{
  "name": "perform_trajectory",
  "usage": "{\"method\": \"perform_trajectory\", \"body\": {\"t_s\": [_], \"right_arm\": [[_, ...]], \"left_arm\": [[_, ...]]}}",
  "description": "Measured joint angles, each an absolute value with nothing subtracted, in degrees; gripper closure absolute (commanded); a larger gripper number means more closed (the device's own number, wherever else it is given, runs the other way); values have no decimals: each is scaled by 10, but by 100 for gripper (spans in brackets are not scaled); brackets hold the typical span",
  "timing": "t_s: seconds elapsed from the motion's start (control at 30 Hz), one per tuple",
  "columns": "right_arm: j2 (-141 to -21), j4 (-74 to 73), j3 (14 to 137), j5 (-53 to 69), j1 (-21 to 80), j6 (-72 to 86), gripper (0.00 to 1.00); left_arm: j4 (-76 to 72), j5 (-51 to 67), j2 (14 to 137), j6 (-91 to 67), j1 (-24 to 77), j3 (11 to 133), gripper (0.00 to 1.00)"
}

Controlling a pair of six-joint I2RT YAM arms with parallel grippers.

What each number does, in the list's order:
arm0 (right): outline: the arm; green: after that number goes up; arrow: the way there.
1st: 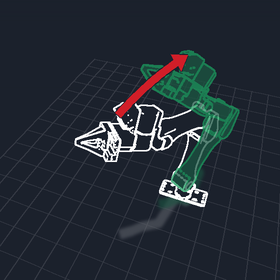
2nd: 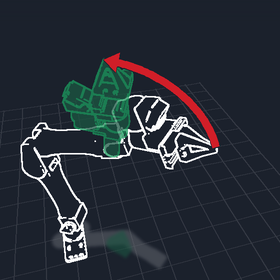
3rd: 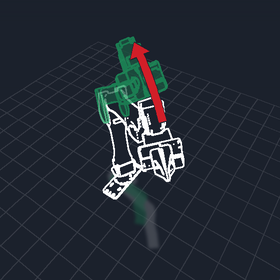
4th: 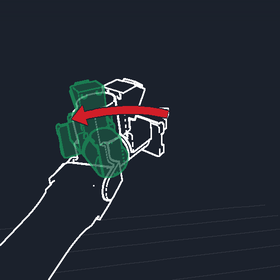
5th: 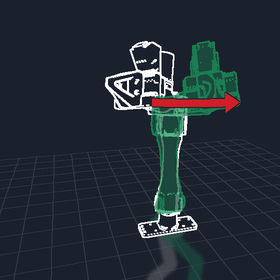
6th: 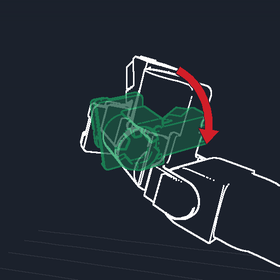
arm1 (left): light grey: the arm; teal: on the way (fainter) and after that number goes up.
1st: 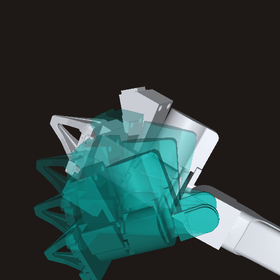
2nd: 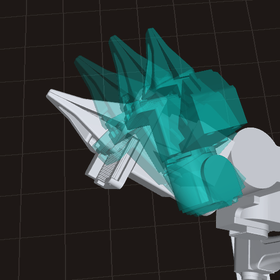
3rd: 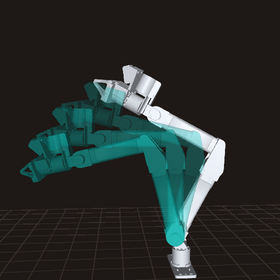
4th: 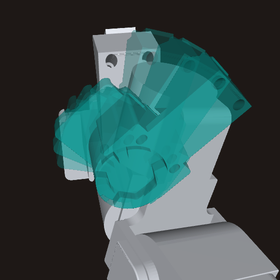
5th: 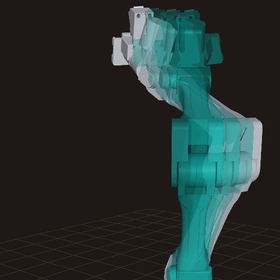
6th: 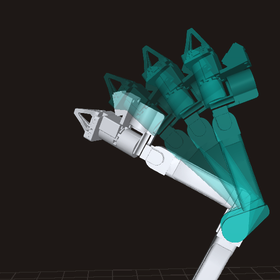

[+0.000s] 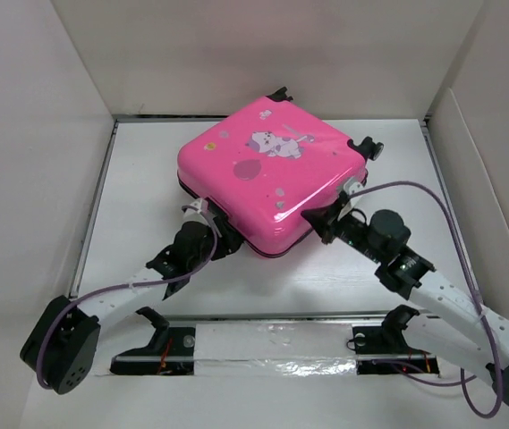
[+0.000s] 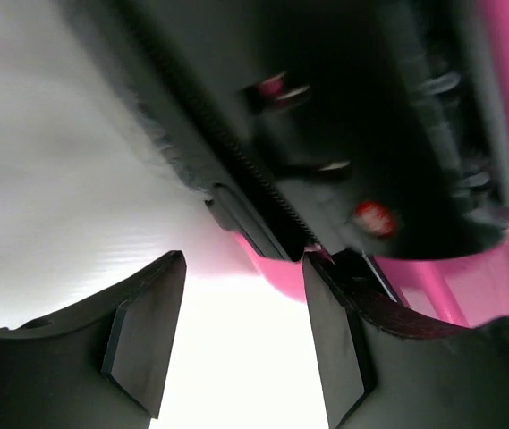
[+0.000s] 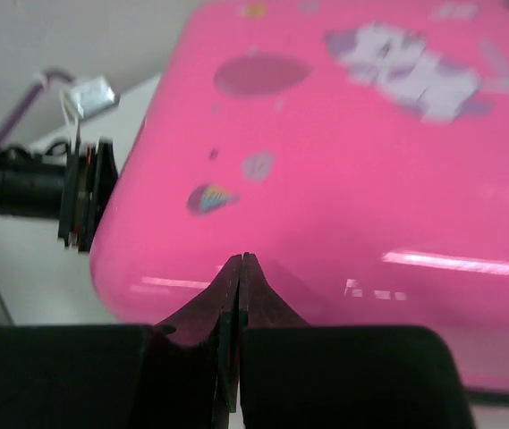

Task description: Pack the luggage

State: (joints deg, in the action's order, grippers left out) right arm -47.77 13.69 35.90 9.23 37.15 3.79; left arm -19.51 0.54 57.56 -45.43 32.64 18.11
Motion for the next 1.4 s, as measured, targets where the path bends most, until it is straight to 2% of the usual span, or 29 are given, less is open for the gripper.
{"method": "perform_trajectory", "body": {"t_s": [0.13,0.23,0.33,0.57,0.67,0.7,0.83,1.0,1.17,1.4], "right_arm": [[-422,116,283,49,407,53,98],[-361,102,255,5,414,67,97],[-342,98,234,-20,417,78,96],[-388,84,193,-53,437,97,91],[-392,86,175,-58,448,105,81],[-393,86,170,-59,451,108,80],[-395,86,166,-67,461,110,78],[-382,84,166,-77,467,110,77],[-356,83,159,-80,470,117,72],[-336,80,156,-82,472,118,71]], "left_arm": [[-190,-26,605,-437,398,215,47],[-185,-42,591,-431,409,215,46],[-176,-48,555,-429,385,205,48],[-162,-46,488,-425,326,188,49],[-151,-48,472,-425,323,188,44],[-149,-49,465,-425,321,188,38],[-144,-55,412,-441,316,187,32],[-186,-67,390,-463,313,187,33],[-244,-76,460,-475,306,188,33],[-353,-81,545,-483,303,188,45]]}}
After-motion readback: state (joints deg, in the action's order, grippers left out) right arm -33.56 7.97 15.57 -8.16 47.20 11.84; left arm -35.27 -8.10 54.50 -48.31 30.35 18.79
